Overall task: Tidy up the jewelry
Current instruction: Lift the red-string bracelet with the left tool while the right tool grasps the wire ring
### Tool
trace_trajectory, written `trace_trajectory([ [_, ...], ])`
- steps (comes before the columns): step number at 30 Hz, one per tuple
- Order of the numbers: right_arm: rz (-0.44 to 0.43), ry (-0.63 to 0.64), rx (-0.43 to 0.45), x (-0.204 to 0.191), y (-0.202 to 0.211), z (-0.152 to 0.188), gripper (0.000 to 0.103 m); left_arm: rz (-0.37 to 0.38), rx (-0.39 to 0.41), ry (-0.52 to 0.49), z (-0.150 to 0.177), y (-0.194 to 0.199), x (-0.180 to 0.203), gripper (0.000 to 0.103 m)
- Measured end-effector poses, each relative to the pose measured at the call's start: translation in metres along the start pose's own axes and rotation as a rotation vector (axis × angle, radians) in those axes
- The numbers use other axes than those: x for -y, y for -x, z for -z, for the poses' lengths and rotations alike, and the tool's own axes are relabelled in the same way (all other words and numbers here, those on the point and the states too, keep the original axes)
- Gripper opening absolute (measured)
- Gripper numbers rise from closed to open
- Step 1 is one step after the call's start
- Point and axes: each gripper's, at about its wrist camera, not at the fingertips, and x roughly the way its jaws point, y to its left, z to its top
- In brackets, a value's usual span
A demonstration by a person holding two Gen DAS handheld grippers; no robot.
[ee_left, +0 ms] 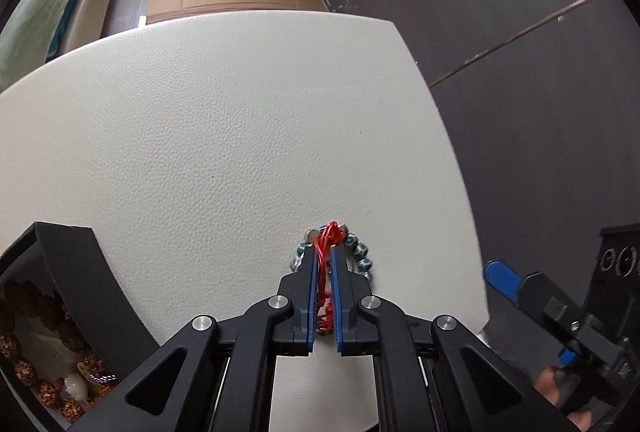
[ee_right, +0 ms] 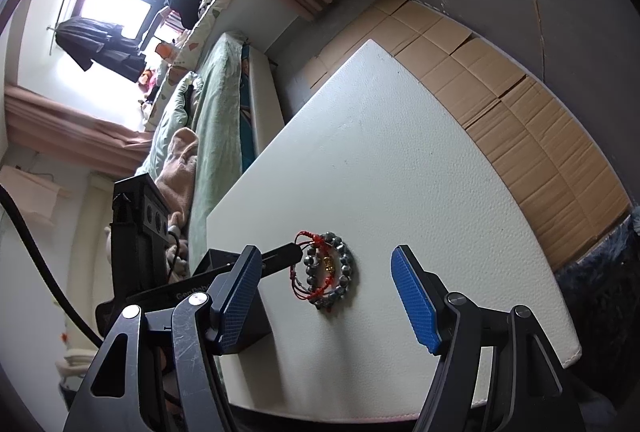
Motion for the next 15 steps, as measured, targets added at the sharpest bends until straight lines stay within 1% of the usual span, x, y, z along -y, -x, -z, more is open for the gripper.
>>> trace_trajectory([
  [1,0.002,0.001,0.000,0.000,0.000,0.000,0.069,-0.012,0.000,-0.006,0.001,-0.002,0.001,0.006],
  [3,0.004,0.002,-0.003,-0.001,-0.002,-0.001,0.069,-0.024,-0.002,-0.012,0.001,-0.004,0.001,0.003],
  [6,-0.007,0.000,-0.018,-0.002,-0.007,-0.001,0.068,-0.028,0.016,-0.019,0.003,-0.001,0.003,0.002],
  [8,-0.012,0.007,-0.029,-0.005,-0.011,0.000,0.060,-0.021,0.034,-0.027,0.003,0.004,0.005,0.002],
  [9,-0.011,0.011,-0.037,-0.006,-0.014,0.001,0.058,-0.016,0.043,-0.031,0.004,0.009,0.006,0.002],
  [10,-0.010,0.014,-0.044,-0.008,-0.017,0.002,0.052,-0.013,0.055,-0.037,0.005,0.015,0.007,0.002],
  [11,-0.009,0.016,-0.052,-0.009,-0.019,0.003,0.044,-0.013,0.063,-0.042,0.006,0.020,0.008,0.002],
  [13,-0.010,0.025,-0.072,-0.012,-0.027,0.004,0.036,-0.010,0.082,-0.051,0.006,0.029,0.010,0.002],
  [15,-0.015,0.029,-0.087,-0.015,-0.032,0.006,0.031,-0.005,0.107,-0.055,0.006,0.040,0.010,0.002],
])
